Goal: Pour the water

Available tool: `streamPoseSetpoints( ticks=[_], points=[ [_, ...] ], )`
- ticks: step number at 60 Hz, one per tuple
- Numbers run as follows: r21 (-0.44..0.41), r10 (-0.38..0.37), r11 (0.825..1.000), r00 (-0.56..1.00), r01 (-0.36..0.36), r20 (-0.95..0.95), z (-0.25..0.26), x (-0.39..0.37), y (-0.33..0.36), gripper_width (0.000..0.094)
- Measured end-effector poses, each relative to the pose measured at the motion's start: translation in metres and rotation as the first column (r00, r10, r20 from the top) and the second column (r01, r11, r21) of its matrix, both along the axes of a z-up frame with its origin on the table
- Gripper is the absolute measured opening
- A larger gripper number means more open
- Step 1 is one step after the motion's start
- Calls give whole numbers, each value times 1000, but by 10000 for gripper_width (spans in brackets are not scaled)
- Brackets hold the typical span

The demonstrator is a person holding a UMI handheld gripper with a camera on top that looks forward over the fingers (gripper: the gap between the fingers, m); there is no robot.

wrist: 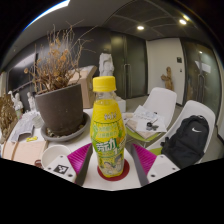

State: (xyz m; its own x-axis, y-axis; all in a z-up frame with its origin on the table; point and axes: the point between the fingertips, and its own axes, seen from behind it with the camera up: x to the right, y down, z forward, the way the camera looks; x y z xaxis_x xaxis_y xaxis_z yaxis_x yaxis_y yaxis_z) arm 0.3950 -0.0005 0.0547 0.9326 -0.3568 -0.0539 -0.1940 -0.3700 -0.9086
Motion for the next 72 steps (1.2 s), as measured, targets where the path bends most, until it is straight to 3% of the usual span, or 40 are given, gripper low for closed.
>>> streamPoseSetpoints(
  ticks=[1, 16, 33, 44, 72],
  points=[
    [1, -2, 1000, 1000, 2, -10, 2, -1, -2, 874],
    [-69, -21, 997, 1000, 20, -3, 64, -36, -74, 859],
    [-168, 61, 984, 997, -53, 41, 138, -131, -232, 865],
    [-181, 116, 979, 990, -99, 85, 175, -173, -308, 861],
    [-153, 127, 982, 983, -106, 133, 201, -203, -366, 861]
  ],
)
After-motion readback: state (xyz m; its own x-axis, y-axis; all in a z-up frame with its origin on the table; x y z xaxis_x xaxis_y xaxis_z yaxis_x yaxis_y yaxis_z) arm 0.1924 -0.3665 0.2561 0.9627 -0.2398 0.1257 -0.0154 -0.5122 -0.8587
